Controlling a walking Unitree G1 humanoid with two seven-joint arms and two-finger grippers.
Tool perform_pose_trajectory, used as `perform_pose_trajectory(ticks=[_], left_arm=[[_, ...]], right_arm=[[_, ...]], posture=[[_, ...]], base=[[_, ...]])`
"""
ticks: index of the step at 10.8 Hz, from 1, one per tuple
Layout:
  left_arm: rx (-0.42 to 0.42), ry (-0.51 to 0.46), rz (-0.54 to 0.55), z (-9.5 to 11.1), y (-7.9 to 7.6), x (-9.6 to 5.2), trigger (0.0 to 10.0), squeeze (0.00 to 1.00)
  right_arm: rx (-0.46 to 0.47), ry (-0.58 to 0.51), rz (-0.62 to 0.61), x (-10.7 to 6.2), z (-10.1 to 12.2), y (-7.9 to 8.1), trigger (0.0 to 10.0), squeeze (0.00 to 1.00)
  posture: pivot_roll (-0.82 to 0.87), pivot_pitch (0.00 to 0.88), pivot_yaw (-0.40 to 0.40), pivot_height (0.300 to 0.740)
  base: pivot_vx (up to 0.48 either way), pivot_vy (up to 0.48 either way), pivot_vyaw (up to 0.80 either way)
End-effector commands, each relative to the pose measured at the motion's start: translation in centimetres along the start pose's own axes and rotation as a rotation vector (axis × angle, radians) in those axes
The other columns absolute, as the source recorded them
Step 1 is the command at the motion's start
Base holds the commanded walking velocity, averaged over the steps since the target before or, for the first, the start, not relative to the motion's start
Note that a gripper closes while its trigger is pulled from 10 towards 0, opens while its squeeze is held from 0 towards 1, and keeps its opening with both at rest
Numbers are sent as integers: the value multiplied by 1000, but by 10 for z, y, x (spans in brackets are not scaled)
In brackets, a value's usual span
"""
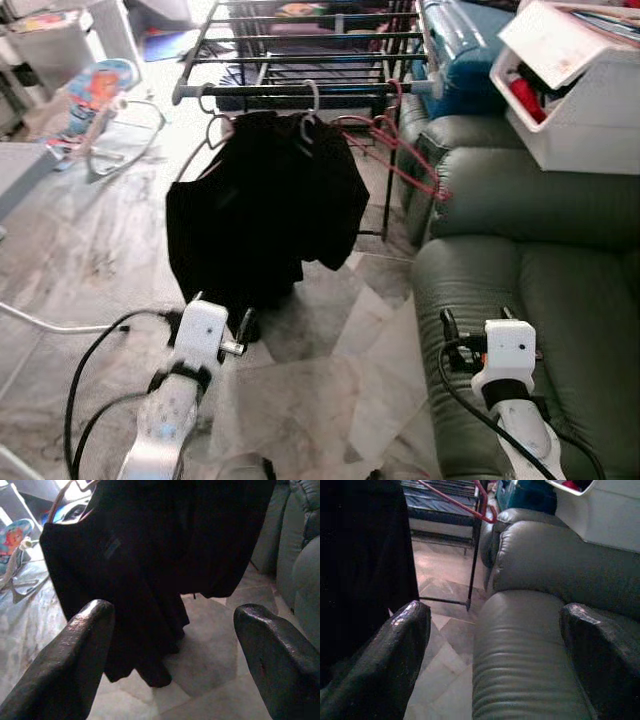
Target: Hang hanger
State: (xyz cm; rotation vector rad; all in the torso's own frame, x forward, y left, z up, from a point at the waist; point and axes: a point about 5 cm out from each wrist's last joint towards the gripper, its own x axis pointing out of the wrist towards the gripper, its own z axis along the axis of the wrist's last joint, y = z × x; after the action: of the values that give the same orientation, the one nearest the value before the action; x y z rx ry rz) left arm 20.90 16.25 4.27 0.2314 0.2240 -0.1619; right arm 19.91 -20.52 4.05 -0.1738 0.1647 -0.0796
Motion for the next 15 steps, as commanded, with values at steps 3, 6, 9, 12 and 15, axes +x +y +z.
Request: perform_pose_trajectory(ticks=[3, 6, 9, 12, 15], left_arm=[[26, -4, 36, 3, 9, 4, 10000, 0], [6, 47, -34, -3, -1, 5, 10000, 0], [-133, -12, -63, 5, 13, 8, 10000, 0], [-69, -43, 43, 8, 16, 6, 10000, 43], [-101, -55, 80, 8, 14, 4, 10000, 1000]], right_arm=[[-45, -30, 51, 13, 11, 6, 10000, 0], [-50, -38, 92, 16, 15, 9, 10000, 0], [-47, -55, 112, 27, 21, 11, 10000, 0], [-41, -48, 130, 23, 20, 15, 10000, 0], [-41, -46, 141, 26, 20, 16, 10000, 0]], posture=[[-49, 0, 16, 740], [-49, 0, 7, 740], [-41, 0, -2, 740], [-42, 0, -13, 740], [-42, 0, -18, 740]], base=[[0, 0, 800], [0, 0, 800], [0, 0, 800], [0, 0, 800], [0, 0, 800]])
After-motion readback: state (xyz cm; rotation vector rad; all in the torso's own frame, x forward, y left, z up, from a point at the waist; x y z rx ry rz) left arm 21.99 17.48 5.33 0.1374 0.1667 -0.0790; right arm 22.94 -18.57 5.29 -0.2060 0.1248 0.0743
